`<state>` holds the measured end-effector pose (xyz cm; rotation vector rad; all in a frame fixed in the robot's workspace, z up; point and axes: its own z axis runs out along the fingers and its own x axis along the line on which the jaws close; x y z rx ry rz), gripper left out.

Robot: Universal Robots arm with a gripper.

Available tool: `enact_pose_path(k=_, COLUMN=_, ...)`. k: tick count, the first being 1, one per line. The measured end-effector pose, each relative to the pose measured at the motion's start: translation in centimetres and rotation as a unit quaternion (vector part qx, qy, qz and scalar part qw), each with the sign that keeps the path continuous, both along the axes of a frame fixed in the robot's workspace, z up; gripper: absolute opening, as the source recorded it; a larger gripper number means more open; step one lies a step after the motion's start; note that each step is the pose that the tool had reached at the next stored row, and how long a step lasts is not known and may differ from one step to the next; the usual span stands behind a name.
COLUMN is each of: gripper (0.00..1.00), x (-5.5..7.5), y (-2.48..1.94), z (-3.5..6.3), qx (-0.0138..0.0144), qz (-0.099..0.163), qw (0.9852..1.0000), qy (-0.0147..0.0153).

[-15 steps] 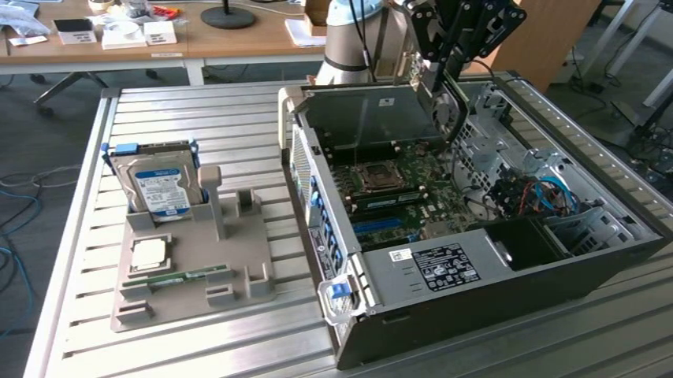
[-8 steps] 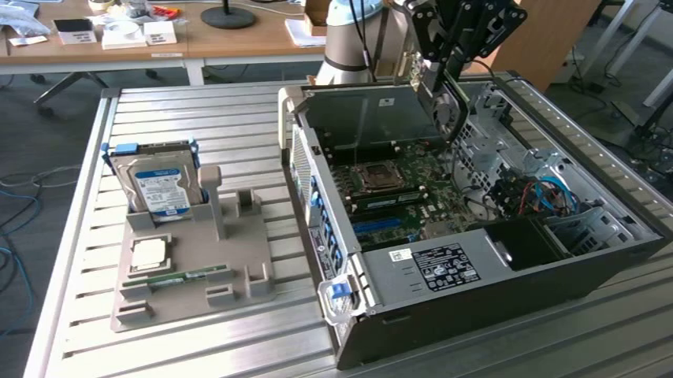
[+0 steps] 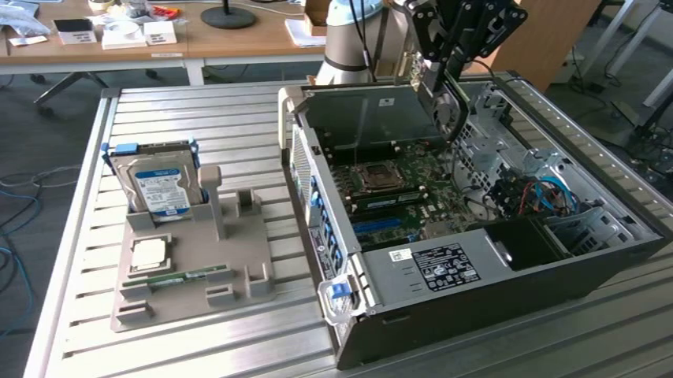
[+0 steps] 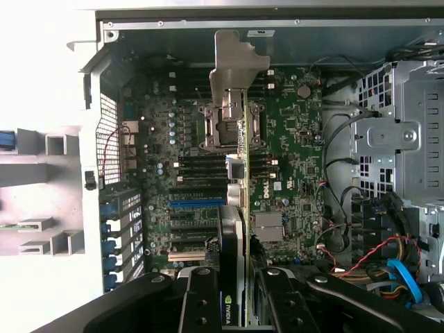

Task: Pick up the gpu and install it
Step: 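Pick up the gpu and move the gpu toward the slot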

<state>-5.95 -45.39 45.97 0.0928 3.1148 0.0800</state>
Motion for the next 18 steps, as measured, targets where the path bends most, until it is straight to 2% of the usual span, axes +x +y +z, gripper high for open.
enact_pose_path(k=8, gripper=0.27, x=0.7, y=0.00, z=0.00, qx=0.0000, qz=0.000, qw=1.0000, qy=0.0000)
enact_pose_path(k=18, gripper=0.27, x=2.3, y=0.00, z=0.00, qx=0.0000, qz=0.000, qw=1.0000, qy=0.0000)
